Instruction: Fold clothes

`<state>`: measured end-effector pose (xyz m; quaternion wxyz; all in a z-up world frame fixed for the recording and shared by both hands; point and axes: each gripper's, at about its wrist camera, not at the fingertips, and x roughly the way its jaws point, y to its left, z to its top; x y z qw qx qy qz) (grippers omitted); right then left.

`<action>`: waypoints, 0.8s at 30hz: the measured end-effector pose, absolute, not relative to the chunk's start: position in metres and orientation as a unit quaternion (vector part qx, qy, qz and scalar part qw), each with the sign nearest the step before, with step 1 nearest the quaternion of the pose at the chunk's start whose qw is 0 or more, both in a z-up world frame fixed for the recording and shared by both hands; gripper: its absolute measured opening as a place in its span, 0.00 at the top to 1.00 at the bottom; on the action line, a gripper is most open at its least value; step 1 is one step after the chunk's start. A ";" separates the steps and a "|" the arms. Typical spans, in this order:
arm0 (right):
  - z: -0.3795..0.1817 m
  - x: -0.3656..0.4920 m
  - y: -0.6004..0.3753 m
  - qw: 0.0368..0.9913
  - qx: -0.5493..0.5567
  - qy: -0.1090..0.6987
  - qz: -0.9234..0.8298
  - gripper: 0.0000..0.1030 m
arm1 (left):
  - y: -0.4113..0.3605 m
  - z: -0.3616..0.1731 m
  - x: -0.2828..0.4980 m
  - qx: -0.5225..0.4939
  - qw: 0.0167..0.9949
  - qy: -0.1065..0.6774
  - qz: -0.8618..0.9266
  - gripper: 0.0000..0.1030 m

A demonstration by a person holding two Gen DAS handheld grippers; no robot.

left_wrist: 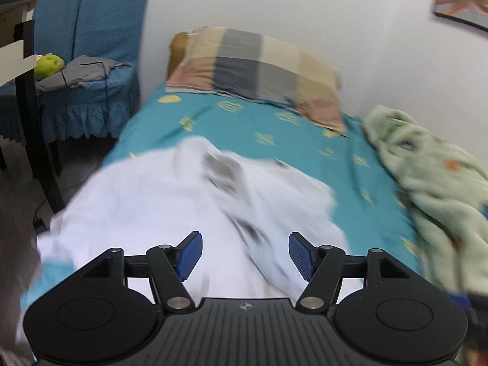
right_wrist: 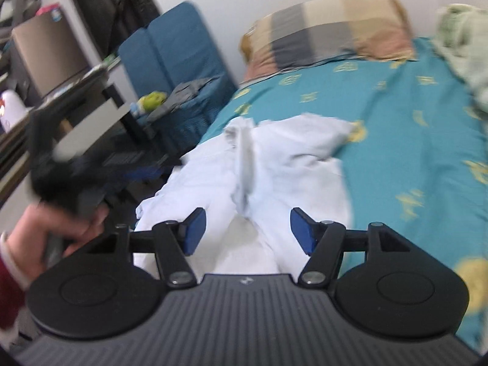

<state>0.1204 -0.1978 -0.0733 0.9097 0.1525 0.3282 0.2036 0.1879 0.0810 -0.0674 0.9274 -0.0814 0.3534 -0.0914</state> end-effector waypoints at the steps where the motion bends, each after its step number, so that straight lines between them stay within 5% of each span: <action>1: -0.070 0.112 -0.210 0.910 0.162 0.333 0.188 0.38 | 0.072 -0.064 0.164 -0.080 0.925 0.357 -0.102 0.36; 12: -0.075 0.026 -0.271 0.916 0.176 0.333 0.139 0.37 | -0.054 -0.079 0.000 -0.002 0.903 0.383 -0.193 0.37; 24: -0.081 0.038 -0.288 0.918 0.209 0.313 0.125 0.37 | -0.100 -0.120 -0.006 0.018 0.879 0.414 -0.234 0.37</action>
